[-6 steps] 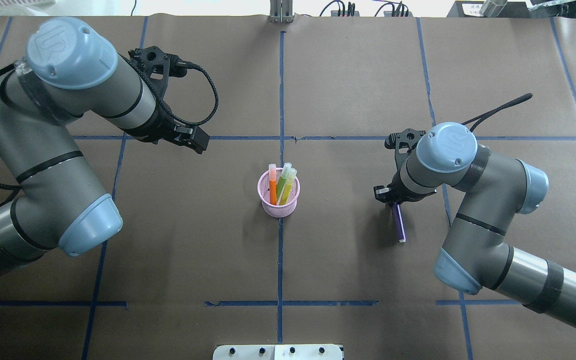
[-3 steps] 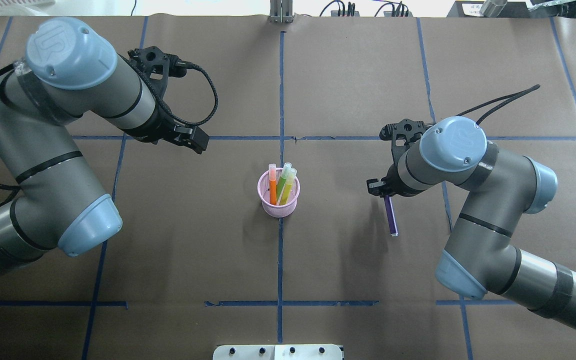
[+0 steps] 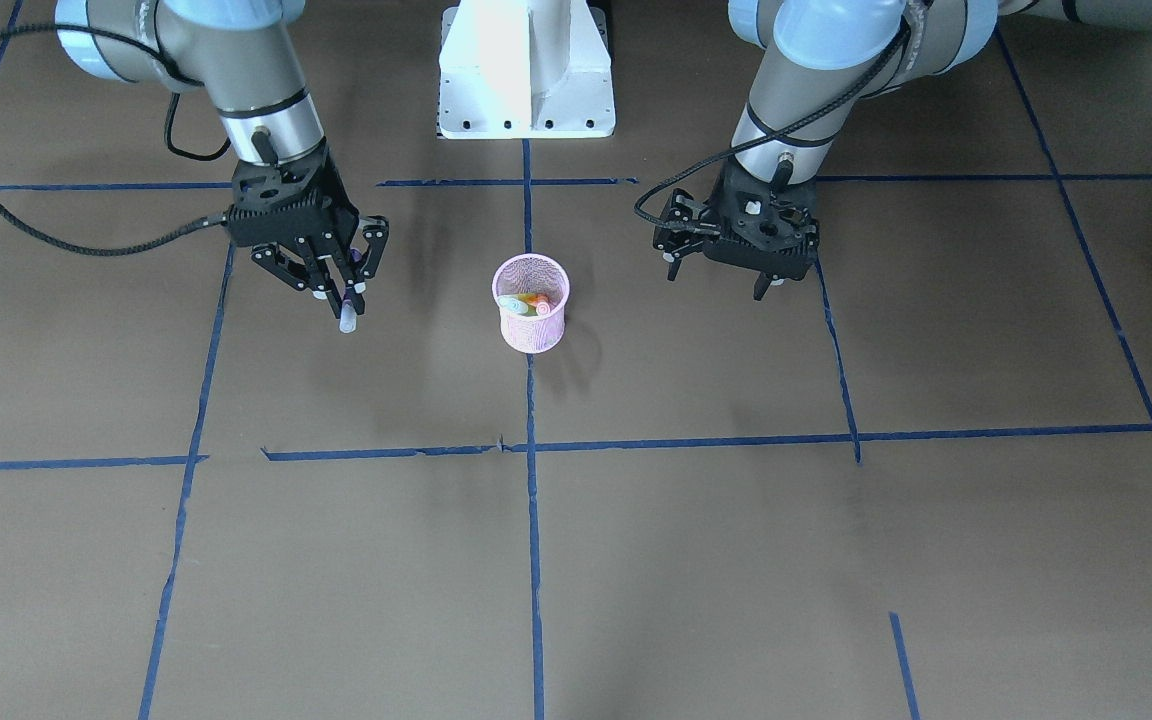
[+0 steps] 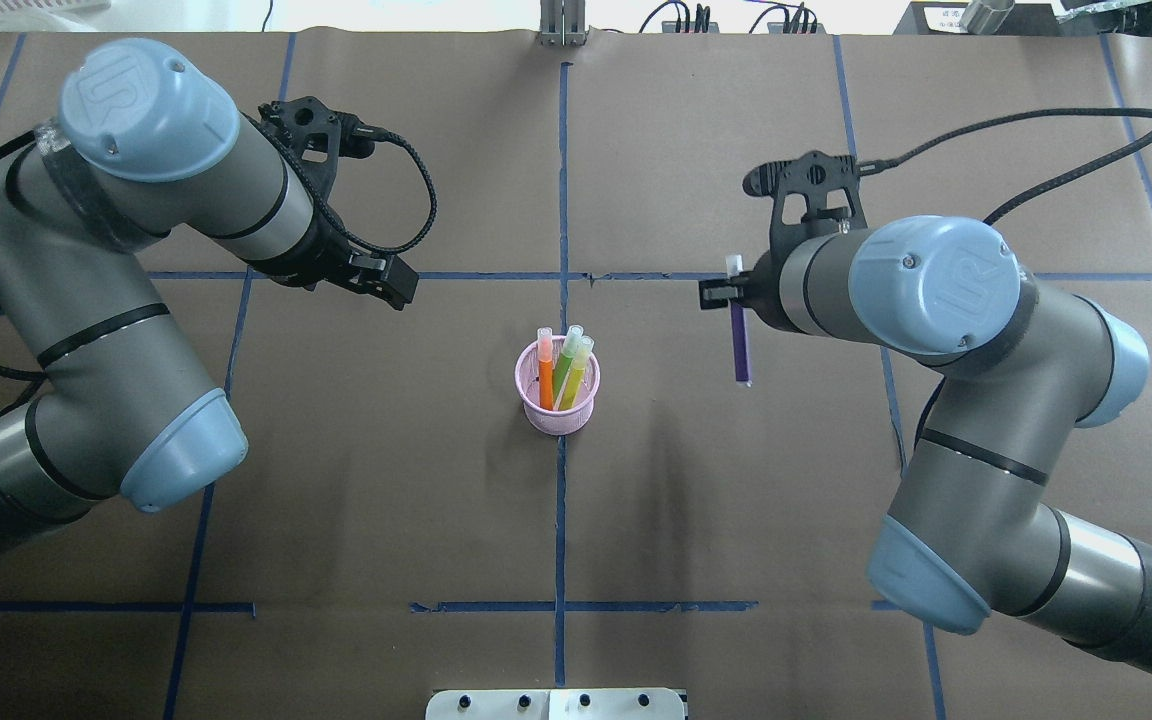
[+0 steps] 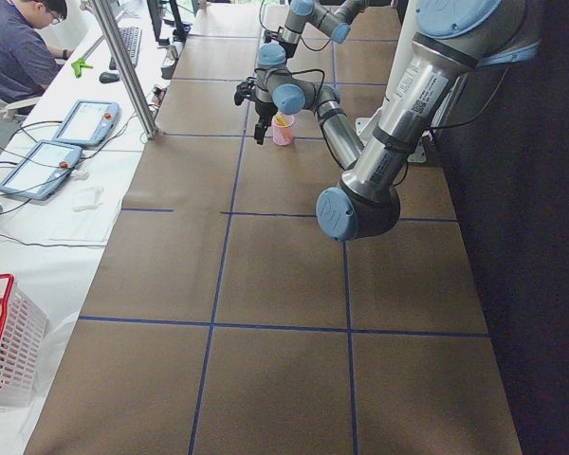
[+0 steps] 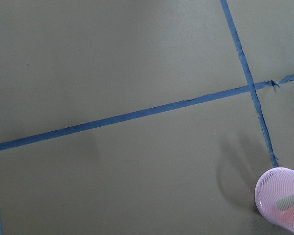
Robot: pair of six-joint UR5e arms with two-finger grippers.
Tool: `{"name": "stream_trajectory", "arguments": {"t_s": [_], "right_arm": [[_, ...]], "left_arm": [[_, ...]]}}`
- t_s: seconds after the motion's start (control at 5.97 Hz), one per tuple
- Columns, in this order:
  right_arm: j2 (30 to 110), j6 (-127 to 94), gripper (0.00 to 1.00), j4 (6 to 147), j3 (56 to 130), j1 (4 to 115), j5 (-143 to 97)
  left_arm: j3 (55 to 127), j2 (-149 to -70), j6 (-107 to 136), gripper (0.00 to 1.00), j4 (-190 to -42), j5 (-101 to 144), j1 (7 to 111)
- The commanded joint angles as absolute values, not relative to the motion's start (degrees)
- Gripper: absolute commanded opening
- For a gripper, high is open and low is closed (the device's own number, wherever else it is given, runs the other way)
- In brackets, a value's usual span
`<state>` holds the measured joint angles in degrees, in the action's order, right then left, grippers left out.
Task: Collect pens into pen holder
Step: 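Lift the purple highlighter and carry it over the pen cup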
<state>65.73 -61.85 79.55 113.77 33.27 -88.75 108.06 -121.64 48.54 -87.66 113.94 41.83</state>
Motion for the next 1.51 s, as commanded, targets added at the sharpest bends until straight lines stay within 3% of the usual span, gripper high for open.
{"name": "stream_trajectory", "arguments": {"t_s": [0.0,0.67,1.34], "right_arm": [[63.19,-70.94,0.0,78.5,114.61,30.09,-79.68],[61.1,-82.85,0.0,77.43,113.39,13.13,-51.05],[57.05,-83.06,0.0,77.61,105.94,11.34,-38.96]], "left_arm": [[107.84,-121.64,48.17,1.0,-87.71,113.91,41.75],[106.35,-120.06,40.61,1.0,-87.71,114.17,42.1],[107.22,-119.27,40.69,1.0,-87.63,114.78,42.1]]}}
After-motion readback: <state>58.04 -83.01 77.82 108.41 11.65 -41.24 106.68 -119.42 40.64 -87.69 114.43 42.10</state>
